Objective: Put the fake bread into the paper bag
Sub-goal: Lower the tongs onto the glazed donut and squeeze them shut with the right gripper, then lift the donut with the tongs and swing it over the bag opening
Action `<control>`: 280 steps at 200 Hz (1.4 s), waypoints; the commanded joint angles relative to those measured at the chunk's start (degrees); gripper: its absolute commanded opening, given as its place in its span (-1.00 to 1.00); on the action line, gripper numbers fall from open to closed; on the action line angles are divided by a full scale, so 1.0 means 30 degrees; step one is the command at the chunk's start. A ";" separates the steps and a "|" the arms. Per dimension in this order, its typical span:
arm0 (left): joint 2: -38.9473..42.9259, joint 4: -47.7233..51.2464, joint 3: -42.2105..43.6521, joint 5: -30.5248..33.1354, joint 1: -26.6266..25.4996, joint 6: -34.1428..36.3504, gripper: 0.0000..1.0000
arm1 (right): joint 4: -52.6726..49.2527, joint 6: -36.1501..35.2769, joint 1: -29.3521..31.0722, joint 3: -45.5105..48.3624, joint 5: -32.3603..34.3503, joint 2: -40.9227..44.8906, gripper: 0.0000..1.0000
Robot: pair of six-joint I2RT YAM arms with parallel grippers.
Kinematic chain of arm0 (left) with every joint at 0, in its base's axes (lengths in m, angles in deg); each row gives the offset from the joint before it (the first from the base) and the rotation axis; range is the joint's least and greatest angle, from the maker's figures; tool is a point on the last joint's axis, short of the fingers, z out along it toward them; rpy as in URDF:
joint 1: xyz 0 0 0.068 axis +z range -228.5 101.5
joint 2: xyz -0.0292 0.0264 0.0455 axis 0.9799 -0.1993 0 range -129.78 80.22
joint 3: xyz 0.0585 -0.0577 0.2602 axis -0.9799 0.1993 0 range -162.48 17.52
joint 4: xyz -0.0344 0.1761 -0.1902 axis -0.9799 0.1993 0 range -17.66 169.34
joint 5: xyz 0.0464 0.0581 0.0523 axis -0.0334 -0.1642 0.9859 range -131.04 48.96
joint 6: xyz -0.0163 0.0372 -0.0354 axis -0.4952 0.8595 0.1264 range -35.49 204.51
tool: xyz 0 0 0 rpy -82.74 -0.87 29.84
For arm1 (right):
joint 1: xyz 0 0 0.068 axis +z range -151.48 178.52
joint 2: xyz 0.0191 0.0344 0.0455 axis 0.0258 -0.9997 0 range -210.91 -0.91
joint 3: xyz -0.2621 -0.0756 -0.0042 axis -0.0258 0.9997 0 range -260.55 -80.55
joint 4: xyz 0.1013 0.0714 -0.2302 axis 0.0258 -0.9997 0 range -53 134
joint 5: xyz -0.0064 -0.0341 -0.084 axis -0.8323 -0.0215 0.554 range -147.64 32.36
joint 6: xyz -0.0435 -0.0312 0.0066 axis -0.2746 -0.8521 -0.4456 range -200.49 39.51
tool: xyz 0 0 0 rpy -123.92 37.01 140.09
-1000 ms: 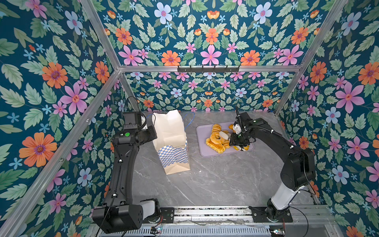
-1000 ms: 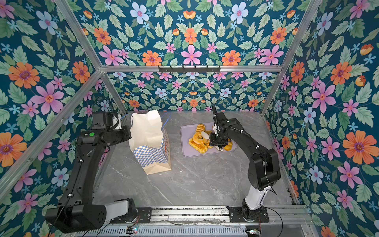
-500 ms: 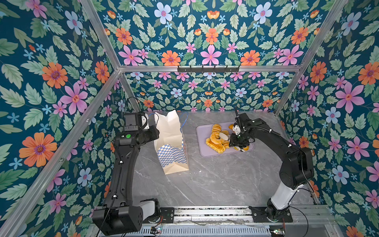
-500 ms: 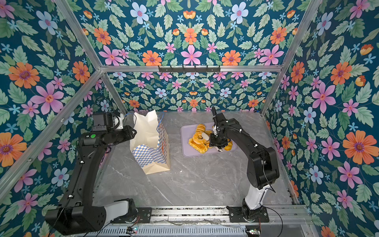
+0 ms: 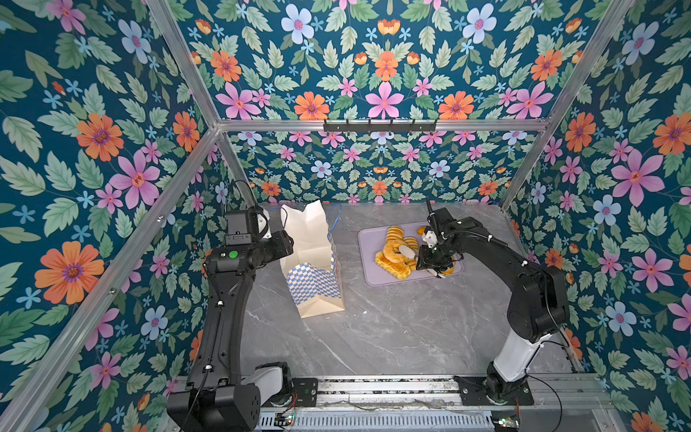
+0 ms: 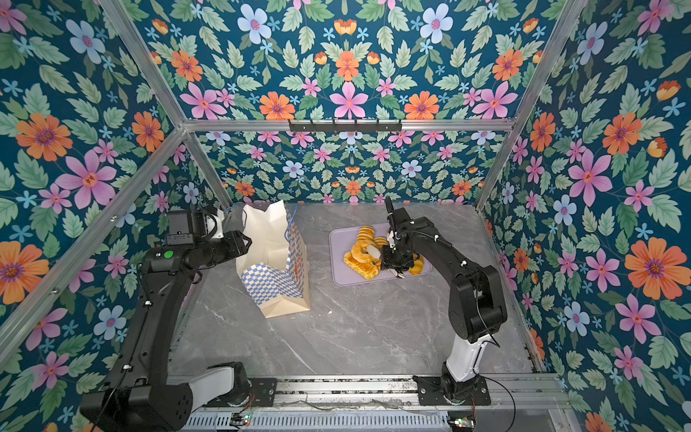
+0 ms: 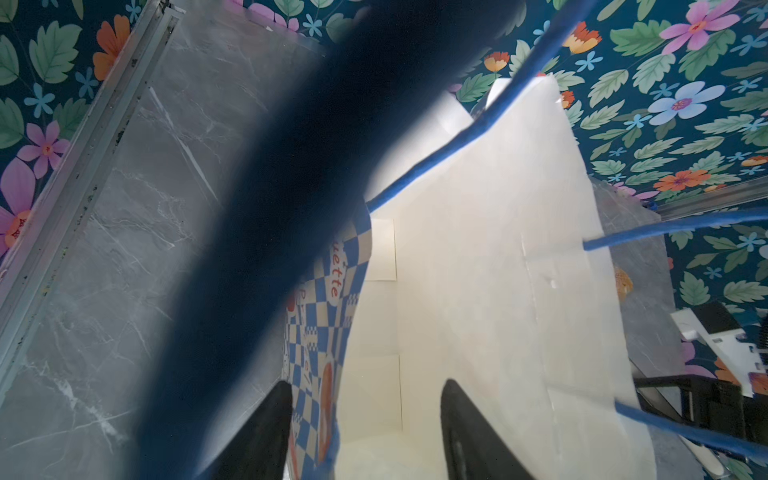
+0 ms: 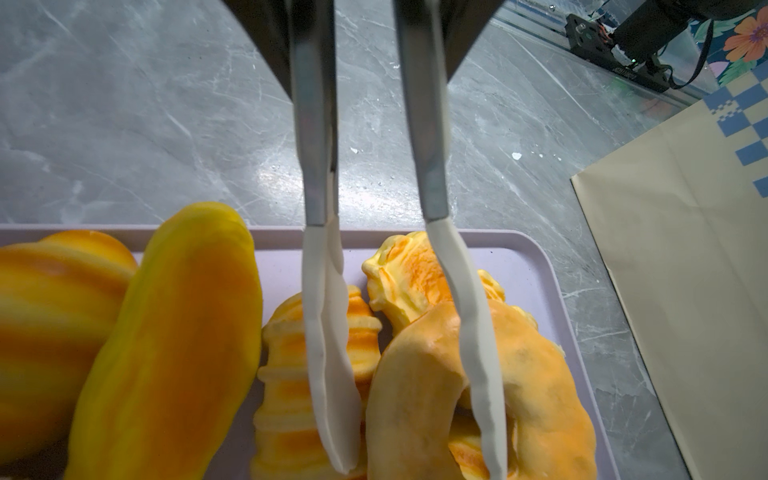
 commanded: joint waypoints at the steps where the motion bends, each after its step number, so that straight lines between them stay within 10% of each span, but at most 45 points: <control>1: 0.0149 -0.0512 0.0036 0.0201 -0.0003 -0.0059 0.21 | 0.0153 0.0104 0.0016 -0.0186 -0.0054 -0.0041 -0.18; 113: 0.0827 -0.0774 -0.0043 0.1811 0.0015 -0.0390 0.46 | 0.0326 0.0756 -0.0003 0.0683 0.1097 0.2578 -0.50; 280: 0.0785 -0.1589 0.1224 0.0281 0.0014 -0.0604 -0.31 | -0.0006 0.2679 0.1363 -0.3702 -0.1470 0.7539 -0.56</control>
